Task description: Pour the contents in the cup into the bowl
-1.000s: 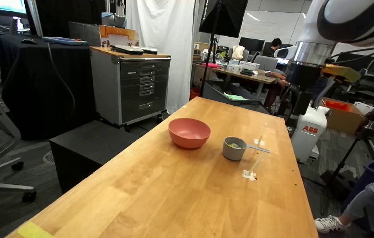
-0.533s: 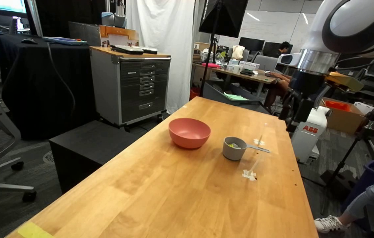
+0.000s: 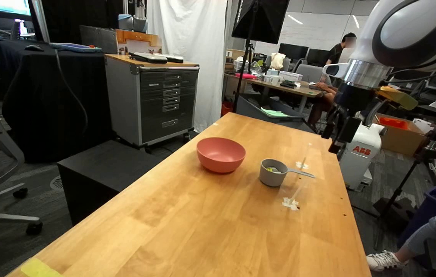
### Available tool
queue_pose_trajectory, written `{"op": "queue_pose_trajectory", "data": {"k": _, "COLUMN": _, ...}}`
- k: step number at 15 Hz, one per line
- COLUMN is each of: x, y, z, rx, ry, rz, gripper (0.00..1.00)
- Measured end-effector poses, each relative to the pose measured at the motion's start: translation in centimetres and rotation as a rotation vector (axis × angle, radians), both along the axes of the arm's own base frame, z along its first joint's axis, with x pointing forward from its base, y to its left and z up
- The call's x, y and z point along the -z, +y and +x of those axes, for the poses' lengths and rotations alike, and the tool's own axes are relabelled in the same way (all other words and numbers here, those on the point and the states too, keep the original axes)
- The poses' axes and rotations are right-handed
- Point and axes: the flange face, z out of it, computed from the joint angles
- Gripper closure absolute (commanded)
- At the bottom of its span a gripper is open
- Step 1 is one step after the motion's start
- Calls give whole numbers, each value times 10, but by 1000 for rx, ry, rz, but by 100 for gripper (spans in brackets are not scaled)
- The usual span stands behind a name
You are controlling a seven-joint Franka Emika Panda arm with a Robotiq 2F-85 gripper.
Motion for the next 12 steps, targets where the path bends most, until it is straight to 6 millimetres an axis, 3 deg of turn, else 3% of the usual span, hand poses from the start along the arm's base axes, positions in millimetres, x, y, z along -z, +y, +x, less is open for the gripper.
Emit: {"op": "queue_pose_trajectory", "data": {"k": 12, "x": 19, "y": -30, "z": 26, "rx": 69, "ry": -38, "rz": -2, "gripper": 0}}
